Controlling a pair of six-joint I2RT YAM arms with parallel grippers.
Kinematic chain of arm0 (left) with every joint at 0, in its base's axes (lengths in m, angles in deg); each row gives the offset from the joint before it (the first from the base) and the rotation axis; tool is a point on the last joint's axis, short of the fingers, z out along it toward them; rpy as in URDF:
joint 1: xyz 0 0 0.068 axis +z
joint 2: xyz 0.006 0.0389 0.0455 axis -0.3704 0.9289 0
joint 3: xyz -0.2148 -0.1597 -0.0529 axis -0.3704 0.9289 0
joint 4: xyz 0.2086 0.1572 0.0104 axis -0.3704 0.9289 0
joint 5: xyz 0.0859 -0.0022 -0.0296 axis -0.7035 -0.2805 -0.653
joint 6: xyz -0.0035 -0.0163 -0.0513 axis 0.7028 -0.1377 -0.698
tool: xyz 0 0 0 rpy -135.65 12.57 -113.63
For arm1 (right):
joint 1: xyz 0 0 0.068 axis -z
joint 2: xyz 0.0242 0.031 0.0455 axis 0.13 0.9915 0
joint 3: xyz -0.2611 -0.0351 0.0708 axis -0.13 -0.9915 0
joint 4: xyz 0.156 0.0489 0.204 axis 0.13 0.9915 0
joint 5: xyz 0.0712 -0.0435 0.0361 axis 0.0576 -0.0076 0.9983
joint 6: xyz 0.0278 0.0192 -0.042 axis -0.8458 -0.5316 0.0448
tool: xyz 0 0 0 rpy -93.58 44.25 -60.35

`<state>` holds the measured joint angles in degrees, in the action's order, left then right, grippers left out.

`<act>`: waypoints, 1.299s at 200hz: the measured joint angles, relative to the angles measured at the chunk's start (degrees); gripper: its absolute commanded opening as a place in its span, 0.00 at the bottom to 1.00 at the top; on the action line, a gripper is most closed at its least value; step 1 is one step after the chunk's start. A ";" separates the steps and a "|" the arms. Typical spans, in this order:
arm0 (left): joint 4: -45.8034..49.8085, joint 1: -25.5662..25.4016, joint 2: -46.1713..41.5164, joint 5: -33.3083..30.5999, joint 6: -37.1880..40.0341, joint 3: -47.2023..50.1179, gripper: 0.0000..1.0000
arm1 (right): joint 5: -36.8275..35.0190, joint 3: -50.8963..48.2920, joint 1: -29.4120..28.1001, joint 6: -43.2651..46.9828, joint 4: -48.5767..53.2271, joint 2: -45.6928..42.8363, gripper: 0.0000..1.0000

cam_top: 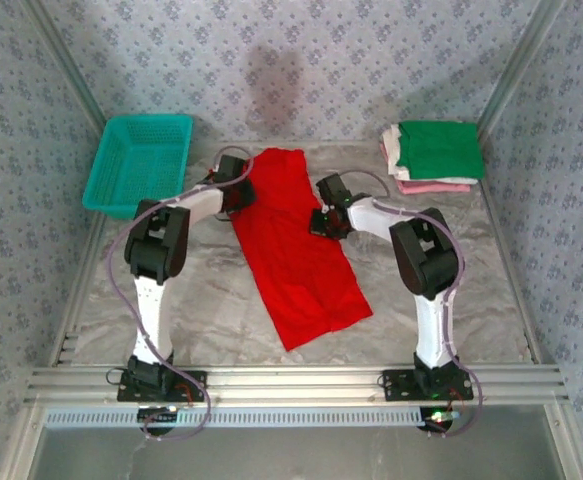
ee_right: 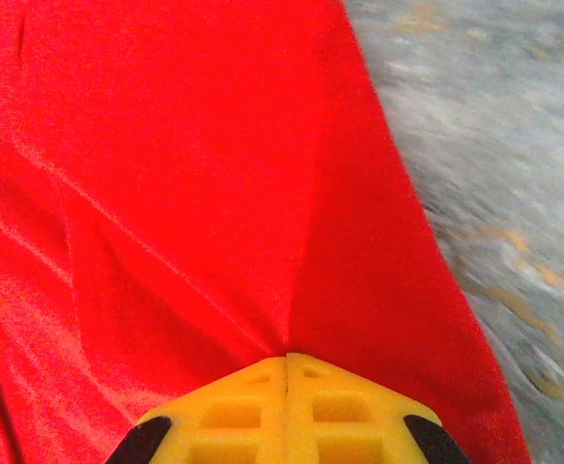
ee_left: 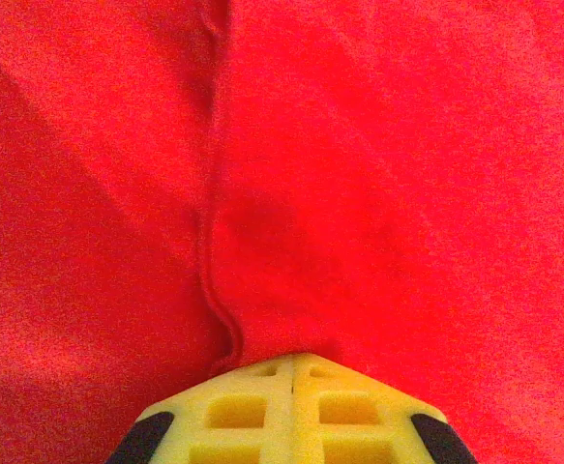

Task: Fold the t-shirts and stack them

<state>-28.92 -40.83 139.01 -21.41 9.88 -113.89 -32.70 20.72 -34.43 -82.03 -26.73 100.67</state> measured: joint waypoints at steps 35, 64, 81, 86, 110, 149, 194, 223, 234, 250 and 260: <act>0.79 -0.92 8.90 5.09 1.38 -13.51 0.00 | -0.24 -6.80 0.76 -8.85 -6.12 -3.37 0.00; 6.71 -2.05 18.43 7.76 4.66 -31.23 0.00 | -0.07 -5.97 1.77 -14.32 -7.34 -2.60 0.00; 10.93 -2.54 22.21 8.48 6.95 -39.89 0.00 | -0.61 -3.37 2.21 -15.85 -6.80 -0.92 0.00; 11.93 -2.58 22.75 8.46 7.48 -41.40 0.00 | -0.72 -2.64 2.36 -16.09 -6.58 -0.48 0.00; 15.45 -2.27 22.08 8.48 9.75 -44.50 0.00 | -1.40 -0.76 2.91 -16.55 -5.57 0.24 0.02; 10.67 -0.50 4.90 8.31 10.27 -20.04 0.01 | -1.64 0.50 3.72 -12.87 -4.11 -0.98 0.15; 1.51 -0.11 -21.97 11.17 9.60 10.29 0.09 | 1.20 0.79 2.91 -5.95 0.04 -7.02 0.20; -2.51 -2.80 -28.04 14.99 9.66 22.56 0.09 | 9.40 -1.22 0.39 -4.31 -1.46 -8.48 0.22; -2.73 -3.93 -28.44 15.82 9.70 27.47 0.09 | 12.50 -2.99 -0.81 -4.26 -2.78 -8.46 0.24; -1.16 -5.84 -29.22 16.17 9.90 34.01 0.09 | 16.28 -5.40 -2.69 -4.33 -4.07 -8.31 0.26; 0.24 -7.08 -30.45 16.09 9.97 37.38 0.08 | 17.86 -6.14 -3.82 -4.33 -4.74 -8.09 0.26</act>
<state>-28.68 -47.91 108.56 -5.32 19.85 -76.51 -14.84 14.58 -38.26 -86.36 -31.48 92.59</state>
